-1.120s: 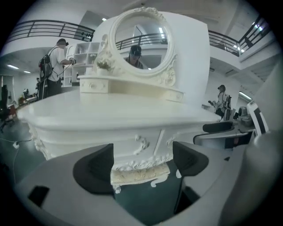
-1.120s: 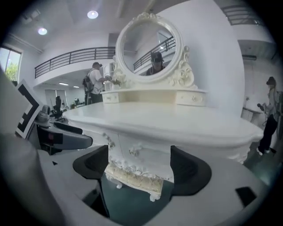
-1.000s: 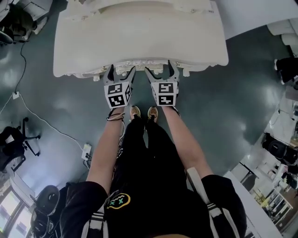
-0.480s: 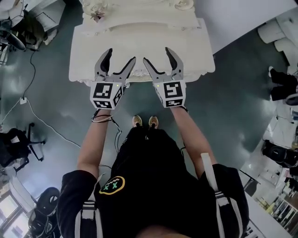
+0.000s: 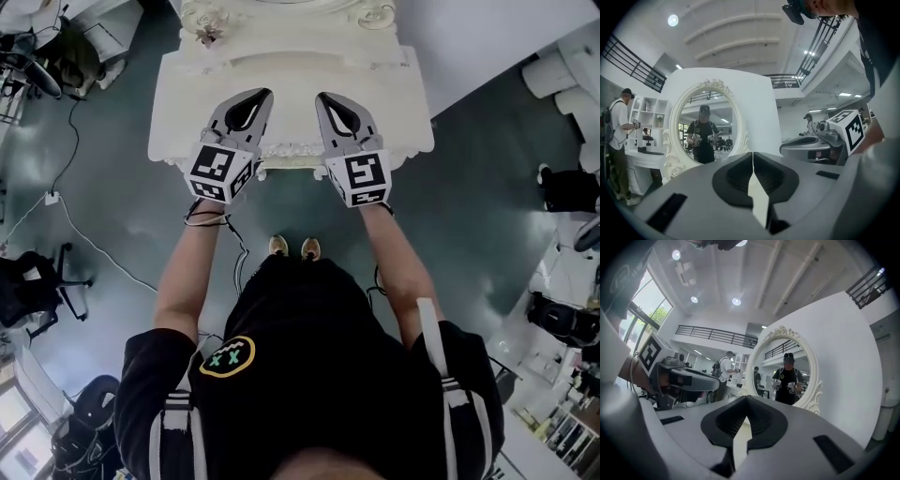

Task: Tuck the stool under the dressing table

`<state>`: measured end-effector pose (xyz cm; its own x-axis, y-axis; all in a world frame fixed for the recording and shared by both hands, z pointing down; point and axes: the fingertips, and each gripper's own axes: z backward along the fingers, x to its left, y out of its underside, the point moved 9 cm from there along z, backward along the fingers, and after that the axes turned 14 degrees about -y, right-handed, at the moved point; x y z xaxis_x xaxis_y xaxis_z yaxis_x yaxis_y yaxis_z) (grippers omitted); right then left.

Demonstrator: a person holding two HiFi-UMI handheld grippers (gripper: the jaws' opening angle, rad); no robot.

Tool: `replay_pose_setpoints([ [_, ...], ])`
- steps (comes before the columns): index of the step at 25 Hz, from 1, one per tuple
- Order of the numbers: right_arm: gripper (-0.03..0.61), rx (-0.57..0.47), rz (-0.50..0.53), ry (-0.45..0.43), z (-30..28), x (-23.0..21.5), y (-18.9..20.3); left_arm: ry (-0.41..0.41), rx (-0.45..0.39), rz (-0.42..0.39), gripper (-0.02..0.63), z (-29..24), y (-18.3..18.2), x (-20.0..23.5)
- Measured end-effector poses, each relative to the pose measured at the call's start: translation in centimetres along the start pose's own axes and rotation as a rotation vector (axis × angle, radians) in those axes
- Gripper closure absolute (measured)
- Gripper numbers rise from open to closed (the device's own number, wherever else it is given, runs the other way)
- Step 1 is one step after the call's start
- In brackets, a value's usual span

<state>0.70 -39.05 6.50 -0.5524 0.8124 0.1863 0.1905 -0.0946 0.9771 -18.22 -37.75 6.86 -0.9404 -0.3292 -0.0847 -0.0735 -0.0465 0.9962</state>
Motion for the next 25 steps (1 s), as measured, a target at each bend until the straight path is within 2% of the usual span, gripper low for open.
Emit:
replay_pose_setpoints([
  [3,0.557,-0.002,0.011,-0.009,-0.5,0.0,0.0,0.026,0.002,0.018,0.594,-0.4,0.2,-0.4],
  [7,0.557,0.000,0.010,-0.021,-1.2,0.1,-0.3,0.017,-0.004,0.038,0.594,-0.6,0.5,-0.3],
  [25,0.558,0.005,0.008,-0.034,-2.5,0.7,-0.5,0.013,-0.002,0.041,0.595,-0.8,0.9,0.8],
])
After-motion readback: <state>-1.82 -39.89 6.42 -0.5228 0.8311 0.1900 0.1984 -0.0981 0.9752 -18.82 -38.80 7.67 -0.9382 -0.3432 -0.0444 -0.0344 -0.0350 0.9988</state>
